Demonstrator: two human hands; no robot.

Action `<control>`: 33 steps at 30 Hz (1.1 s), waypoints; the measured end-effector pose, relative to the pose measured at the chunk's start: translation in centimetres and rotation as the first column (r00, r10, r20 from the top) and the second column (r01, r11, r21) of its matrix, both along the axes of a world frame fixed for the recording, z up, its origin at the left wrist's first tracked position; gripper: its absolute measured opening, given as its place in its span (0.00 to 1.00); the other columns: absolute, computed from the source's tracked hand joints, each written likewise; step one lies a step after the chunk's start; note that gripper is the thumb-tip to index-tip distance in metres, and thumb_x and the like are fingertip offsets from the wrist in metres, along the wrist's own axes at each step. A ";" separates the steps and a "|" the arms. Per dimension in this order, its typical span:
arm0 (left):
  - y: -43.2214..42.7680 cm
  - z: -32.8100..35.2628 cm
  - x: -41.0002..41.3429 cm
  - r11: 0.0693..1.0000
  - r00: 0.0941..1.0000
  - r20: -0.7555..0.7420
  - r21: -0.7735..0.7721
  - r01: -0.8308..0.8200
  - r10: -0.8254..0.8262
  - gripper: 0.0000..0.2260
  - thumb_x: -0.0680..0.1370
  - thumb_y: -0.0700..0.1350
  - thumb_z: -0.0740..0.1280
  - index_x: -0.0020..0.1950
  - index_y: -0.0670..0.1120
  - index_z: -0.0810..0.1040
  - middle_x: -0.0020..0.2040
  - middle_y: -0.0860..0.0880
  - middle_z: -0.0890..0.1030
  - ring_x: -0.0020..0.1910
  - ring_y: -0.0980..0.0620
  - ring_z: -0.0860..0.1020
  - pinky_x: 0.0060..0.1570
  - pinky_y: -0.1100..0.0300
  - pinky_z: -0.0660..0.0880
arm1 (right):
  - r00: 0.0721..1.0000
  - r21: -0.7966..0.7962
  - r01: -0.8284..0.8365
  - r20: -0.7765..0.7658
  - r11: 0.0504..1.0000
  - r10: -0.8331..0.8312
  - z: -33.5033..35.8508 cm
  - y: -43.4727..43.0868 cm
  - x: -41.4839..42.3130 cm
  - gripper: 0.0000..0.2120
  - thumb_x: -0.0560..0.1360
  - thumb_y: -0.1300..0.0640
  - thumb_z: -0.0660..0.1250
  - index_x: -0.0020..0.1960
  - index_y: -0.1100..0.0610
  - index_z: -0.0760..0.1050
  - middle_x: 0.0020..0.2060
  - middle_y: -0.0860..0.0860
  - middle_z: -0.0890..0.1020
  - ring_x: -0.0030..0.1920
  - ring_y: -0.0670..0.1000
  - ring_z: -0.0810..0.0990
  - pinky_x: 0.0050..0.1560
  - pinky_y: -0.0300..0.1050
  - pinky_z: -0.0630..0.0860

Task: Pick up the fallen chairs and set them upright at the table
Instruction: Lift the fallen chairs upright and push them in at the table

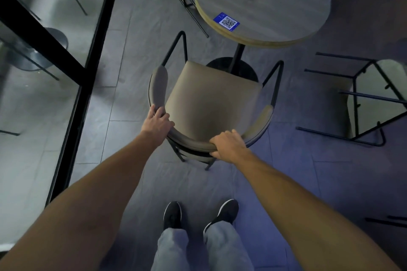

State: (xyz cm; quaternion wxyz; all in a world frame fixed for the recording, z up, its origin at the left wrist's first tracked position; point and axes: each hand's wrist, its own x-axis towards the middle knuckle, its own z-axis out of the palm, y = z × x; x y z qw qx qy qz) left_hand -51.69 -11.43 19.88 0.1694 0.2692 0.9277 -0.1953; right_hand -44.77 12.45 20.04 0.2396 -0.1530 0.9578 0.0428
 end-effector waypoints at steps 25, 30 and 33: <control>-2.8 -1.4 -12.3 0.987 0.987 -0.043 0.022 0.157 -0.156 0.19 0.77 0.41 0.64 0.67 0.54 0.76 0.64 0.49 0.74 0.71 0.42 0.62 0.74 0.37 0.50 | 0.938 -0.006 0.341 -0.065 0.940 -0.340 -0.7 -4.9 -7.2 0.14 0.79 0.44 0.65 0.62 0.46 0.77 0.53 0.52 0.83 0.59 0.56 0.75 0.57 0.52 0.64; -2.0 -1.7 -14.8 0.983 0.983 -0.049 0.034 0.180 -0.178 0.20 0.77 0.40 0.63 0.67 0.54 0.76 0.63 0.49 0.75 0.71 0.42 0.62 0.75 0.36 0.49 | 0.918 -0.027 0.391 -0.063 0.920 -0.392 -0.8 -4.8 -8.8 0.12 0.79 0.45 0.65 0.61 0.46 0.77 0.53 0.52 0.83 0.60 0.56 0.73 0.57 0.53 0.63; -1.1 -1.6 -15.8 0.985 0.985 -0.032 0.036 0.170 -0.169 0.19 0.77 0.40 0.63 0.67 0.53 0.76 0.65 0.48 0.74 0.72 0.41 0.61 0.75 0.35 0.46 | 0.908 -0.035 0.414 -0.061 0.910 -0.415 -1.0 -4.2 -9.5 0.11 0.79 0.46 0.66 0.60 0.47 0.77 0.52 0.52 0.84 0.59 0.56 0.72 0.57 0.53 0.63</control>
